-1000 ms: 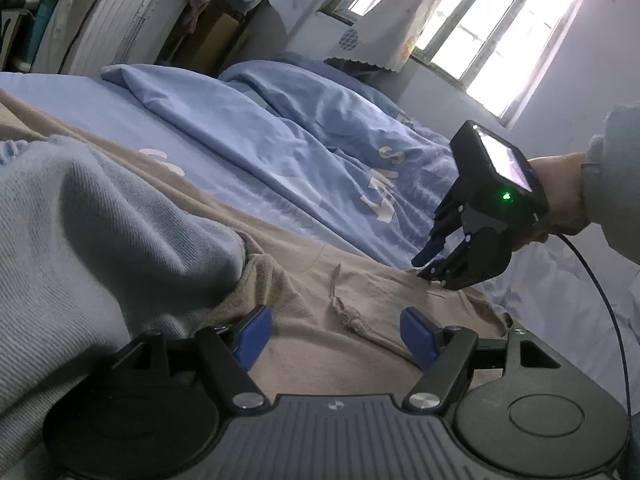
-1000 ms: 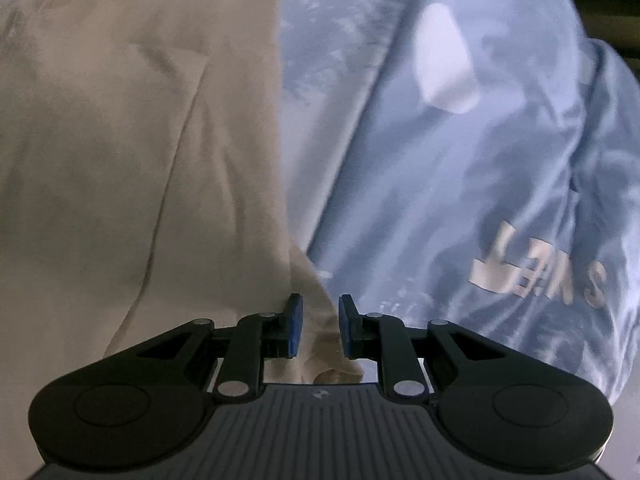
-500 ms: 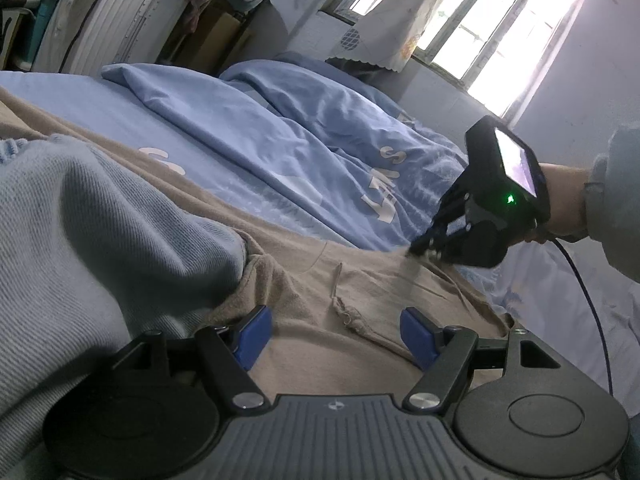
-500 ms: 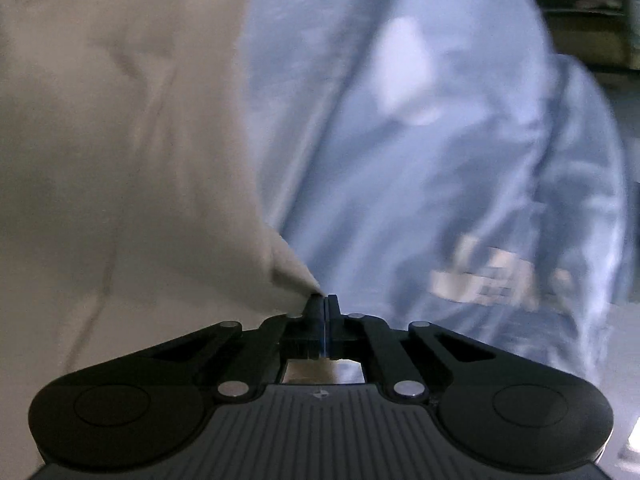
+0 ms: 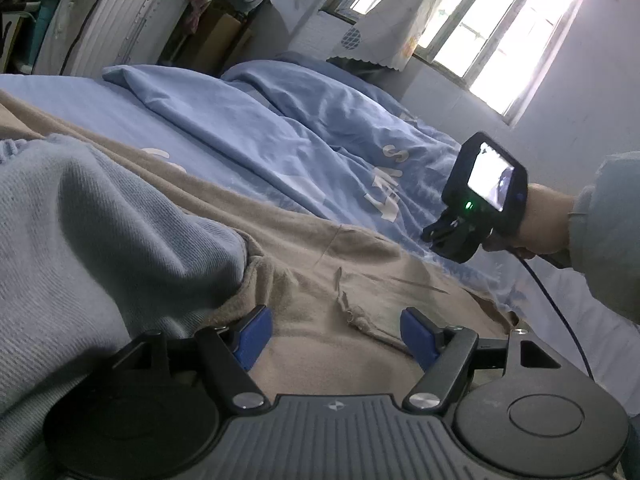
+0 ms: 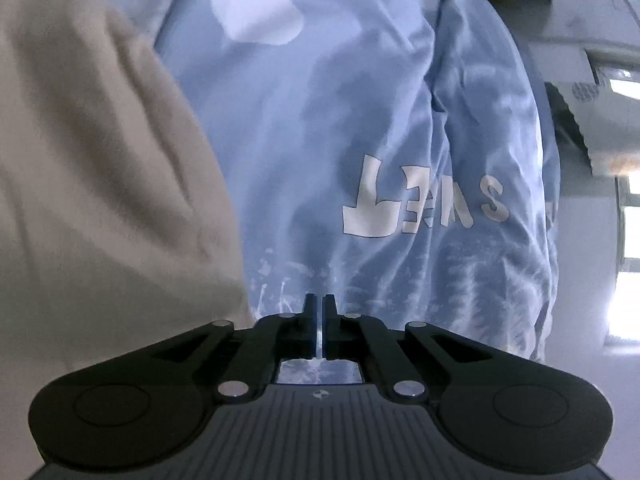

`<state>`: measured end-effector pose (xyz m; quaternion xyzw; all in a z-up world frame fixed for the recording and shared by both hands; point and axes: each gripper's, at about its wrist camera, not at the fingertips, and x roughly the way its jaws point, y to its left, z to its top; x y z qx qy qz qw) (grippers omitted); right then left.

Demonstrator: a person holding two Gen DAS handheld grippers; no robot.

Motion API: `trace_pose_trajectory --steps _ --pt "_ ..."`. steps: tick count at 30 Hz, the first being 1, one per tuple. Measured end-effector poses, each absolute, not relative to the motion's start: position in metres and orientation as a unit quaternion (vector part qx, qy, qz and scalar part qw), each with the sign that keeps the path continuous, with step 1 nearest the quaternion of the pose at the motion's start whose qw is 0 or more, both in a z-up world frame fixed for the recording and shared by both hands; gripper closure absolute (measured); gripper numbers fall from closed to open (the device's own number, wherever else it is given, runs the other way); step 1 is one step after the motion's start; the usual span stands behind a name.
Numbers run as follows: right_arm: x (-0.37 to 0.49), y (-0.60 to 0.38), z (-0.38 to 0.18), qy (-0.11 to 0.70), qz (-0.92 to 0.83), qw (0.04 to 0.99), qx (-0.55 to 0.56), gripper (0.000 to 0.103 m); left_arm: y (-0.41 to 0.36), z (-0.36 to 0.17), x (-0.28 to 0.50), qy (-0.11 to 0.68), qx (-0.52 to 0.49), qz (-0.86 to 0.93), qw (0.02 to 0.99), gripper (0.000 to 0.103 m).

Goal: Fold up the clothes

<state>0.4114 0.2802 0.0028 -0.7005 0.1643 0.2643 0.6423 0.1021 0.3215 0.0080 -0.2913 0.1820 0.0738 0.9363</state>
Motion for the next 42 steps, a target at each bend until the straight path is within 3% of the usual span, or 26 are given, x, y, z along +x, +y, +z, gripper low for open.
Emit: trace_pose_trajectory --steps 5,9,14,17,19,23,31,35,39,42 --pt "0.383 0.278 0.036 0.165 0.319 0.697 -0.621 0.103 0.320 0.008 0.104 0.184 -0.288 0.076 0.937 0.031" --pt "0.356 0.287 0.047 0.197 0.408 0.693 -0.561 0.088 0.320 0.008 0.104 0.184 -0.288 0.076 0.937 0.031" --pt "0.325 0.300 0.046 0.218 0.487 0.695 -0.482 0.088 0.319 0.009 0.104 0.185 -0.287 0.077 0.937 0.031" --pt "0.318 0.309 0.025 0.240 0.479 0.675 -0.507 0.089 0.320 0.008 0.104 0.183 -0.289 0.075 0.937 0.031" --pt "0.314 0.308 0.017 0.250 0.487 0.659 -0.516 0.098 0.321 0.008 0.103 0.183 -0.290 0.075 0.936 0.031" --pt "0.312 0.308 0.030 0.272 0.497 0.648 -0.509 0.098 0.320 0.008 0.102 0.182 -0.289 0.075 0.937 0.031" --pt "0.312 0.309 0.058 0.224 0.427 0.719 -0.500 0.096 0.324 0.007 0.104 0.182 -0.294 0.071 0.936 0.030" --pt "0.294 0.279 0.101 0.210 0.404 0.787 -0.415 0.096 0.328 0.011 0.101 0.176 -0.315 0.063 0.931 0.031" --pt "0.265 0.229 0.149 0.201 0.385 0.841 -0.324 0.076 0.364 0.039 0.064 0.132 -0.408 0.054 0.902 0.033" --pt "0.230 0.188 0.184 0.183 0.385 0.858 -0.285 0.075 0.405 0.064 0.022 0.087 -0.457 0.055 0.884 0.032"
